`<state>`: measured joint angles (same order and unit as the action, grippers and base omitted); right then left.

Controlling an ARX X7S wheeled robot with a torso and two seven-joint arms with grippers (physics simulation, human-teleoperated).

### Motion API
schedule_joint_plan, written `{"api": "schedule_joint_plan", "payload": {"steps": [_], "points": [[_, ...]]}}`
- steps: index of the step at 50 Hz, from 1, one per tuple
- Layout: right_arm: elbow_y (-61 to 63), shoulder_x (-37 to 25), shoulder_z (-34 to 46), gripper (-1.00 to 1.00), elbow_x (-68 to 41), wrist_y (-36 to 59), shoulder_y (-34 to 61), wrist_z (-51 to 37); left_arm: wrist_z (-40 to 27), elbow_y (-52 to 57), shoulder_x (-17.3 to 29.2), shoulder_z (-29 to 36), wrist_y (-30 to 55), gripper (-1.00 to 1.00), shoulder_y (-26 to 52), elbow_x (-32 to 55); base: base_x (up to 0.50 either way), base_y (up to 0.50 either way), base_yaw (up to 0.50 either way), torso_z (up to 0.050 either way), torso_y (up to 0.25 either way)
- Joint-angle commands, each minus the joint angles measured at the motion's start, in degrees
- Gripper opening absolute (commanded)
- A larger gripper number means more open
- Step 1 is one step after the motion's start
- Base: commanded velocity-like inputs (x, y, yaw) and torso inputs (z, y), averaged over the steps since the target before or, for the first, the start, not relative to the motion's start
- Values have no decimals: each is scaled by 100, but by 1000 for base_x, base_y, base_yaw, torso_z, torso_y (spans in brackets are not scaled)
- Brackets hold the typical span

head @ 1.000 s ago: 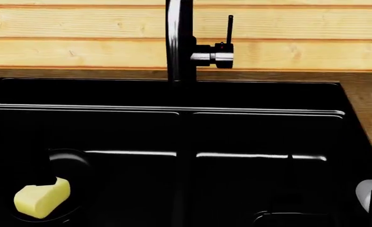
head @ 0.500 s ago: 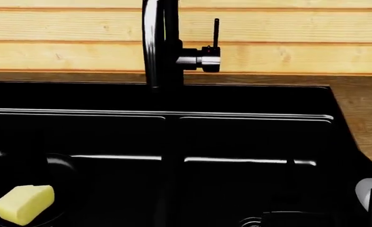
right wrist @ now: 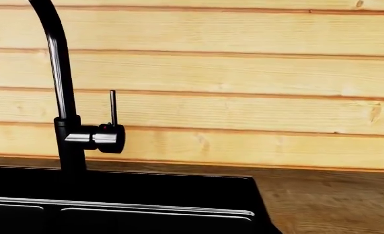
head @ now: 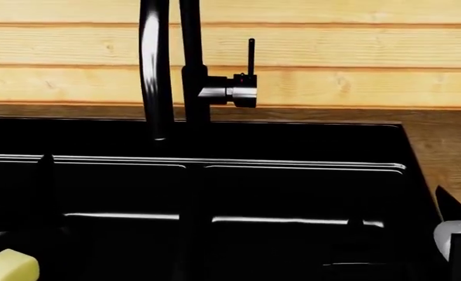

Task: Pick the pan and sponge and place them into the sink. Then turn on the water.

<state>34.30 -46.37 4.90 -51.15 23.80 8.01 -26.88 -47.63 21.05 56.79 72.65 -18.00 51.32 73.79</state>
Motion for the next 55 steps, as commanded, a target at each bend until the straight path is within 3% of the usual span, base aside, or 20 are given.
{"api": "schedule_joint_plan", "payload": {"steps": [1,13,15,24,37,55], "points": [[15,-10,43,100,43,24,19,-8,15,-16,24,-25,-16,100,-27,2,258,0,0,0,11],[-2,16,28,100,39,-14,-5,-10,-22,-22,-9,-32,13,100,-34,-14,264,0,0,0,0],[-588,388,668,100,-64,736,1620,204,1,16,68,-8,144,100,24,18,0,0,0,0,0],[-1390,725,1019,100,-279,1271,2881,540,20,19,72,-10,198,100,36,47,0,0,0,0,0],[-4116,1856,1747,100,285,1018,4583,1881,65,34,178,-20,247,100,29,62,0,0,0,0,0],[-8513,3359,2431,100,1389,-495,6383,3771,49,-37,176,-51,220,100,-16,31,0,0,0,0,0]]}}
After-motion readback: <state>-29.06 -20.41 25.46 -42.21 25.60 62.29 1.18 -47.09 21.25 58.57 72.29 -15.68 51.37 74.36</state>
